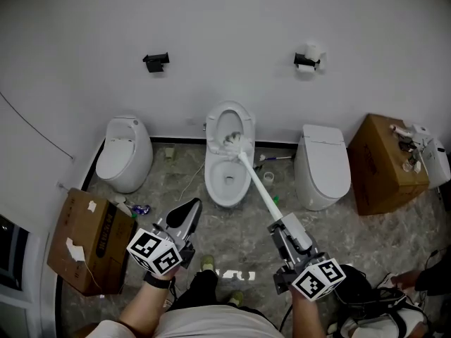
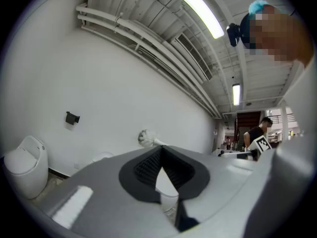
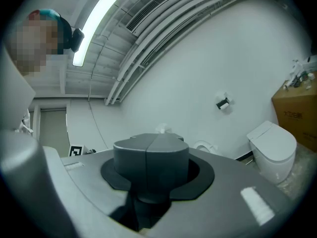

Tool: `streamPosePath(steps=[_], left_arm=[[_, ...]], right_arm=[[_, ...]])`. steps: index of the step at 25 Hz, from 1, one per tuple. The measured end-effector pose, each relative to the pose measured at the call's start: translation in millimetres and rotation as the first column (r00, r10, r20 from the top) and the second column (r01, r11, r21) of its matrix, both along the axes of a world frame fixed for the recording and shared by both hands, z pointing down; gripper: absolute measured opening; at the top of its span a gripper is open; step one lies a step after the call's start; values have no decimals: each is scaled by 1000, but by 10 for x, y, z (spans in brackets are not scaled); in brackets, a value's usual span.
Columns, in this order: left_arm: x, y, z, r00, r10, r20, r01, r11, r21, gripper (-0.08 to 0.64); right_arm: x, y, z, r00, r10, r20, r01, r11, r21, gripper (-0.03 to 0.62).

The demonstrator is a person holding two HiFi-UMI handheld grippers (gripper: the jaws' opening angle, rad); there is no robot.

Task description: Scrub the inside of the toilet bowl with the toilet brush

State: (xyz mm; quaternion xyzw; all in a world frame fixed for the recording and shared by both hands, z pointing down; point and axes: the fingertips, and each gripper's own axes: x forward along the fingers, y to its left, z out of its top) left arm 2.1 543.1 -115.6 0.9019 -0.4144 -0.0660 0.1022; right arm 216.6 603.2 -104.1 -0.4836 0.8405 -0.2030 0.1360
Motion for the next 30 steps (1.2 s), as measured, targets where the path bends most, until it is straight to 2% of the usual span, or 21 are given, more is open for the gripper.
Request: streamPosePath(steps=[7,18,23,30], left_arm=[[-228,-656,203,1000,1,-22,-1,1000,-7,3],[-867,-2325,701,998,61,-6,-61,998,-28,3],[-966,-2904,917,996,94,-14,-94,995,-41,3],[-925,-3510,1200,995,98,-26,-100,991,-83,3]], right_arm=[[-207,-639,233,1000,1,-14,-1,998,-61,164],[-883,-2277,697,999,20,-28,-25,983,-180,164],[-1026,-2693,1035,999,30,-26,-36,964,-263,164],[-957,-3218,1530,999,41,-11,-42,931,-362,164]])
